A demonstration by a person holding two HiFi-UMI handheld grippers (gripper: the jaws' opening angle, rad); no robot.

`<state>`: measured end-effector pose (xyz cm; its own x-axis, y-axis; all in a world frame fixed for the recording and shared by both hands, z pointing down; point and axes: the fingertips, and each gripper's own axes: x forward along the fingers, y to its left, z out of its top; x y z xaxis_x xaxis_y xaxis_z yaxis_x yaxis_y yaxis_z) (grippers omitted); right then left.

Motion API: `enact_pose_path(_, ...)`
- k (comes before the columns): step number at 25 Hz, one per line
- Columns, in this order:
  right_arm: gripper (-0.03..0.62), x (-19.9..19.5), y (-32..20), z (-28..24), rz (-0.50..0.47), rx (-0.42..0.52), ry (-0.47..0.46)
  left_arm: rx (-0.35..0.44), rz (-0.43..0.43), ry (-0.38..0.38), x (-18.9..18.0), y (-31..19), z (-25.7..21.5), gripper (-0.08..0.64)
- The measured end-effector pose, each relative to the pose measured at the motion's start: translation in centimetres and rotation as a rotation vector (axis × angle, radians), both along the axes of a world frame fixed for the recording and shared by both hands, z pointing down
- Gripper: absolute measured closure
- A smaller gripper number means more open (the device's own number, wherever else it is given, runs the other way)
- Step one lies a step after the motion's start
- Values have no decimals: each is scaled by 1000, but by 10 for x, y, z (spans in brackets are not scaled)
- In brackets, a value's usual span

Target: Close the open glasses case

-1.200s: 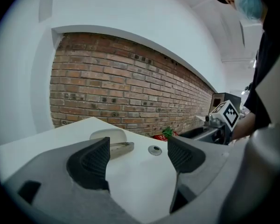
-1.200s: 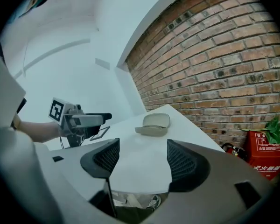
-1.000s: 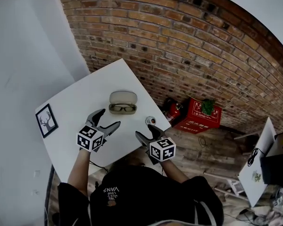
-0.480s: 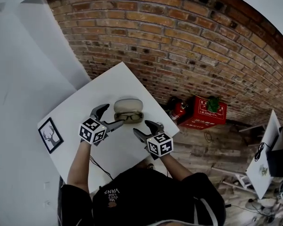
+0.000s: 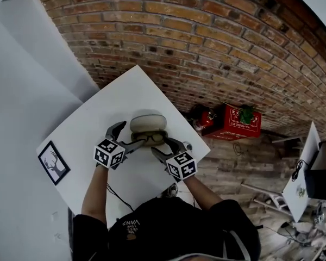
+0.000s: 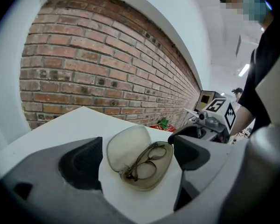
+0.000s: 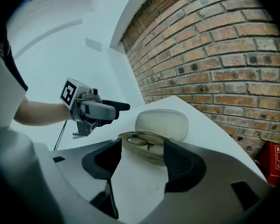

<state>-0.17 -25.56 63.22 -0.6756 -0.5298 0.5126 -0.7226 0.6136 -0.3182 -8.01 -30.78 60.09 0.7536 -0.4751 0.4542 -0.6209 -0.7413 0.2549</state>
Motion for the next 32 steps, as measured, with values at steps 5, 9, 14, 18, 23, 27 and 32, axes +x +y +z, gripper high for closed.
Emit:
enact_pose_path(5, 324, 1, 5, 10, -11, -17, 38, -3, -12, 62, -4, -9, 8, 80)
enact_pose_path(9, 324, 3, 9, 19, -13, -46, 59, -8, 3, 124, -1, -12, 11, 71)
enact_pose_path(14, 324, 2, 14, 28, -20, -68, 82, 26, 67, 152, 11, -6, 7, 61)
enact_pose_path(18, 324, 2, 15, 31, -24, -60, 94, 75, 142, 142, 23, 4, 0, 61)
enact_pose_path(23, 322, 1, 16, 30, -32, -68, 87, 77, 173, 133, 28, 16, -2, 61)
enact_pose_path(27, 322, 8, 17, 24, -10, -71, 66, 60, 172, 135, 28, 28, -4, 61)
enact_pose_path(32, 329, 23, 13, 7, 44, -47, 15, 60, 182, 93, 29, 46, 0, 63)
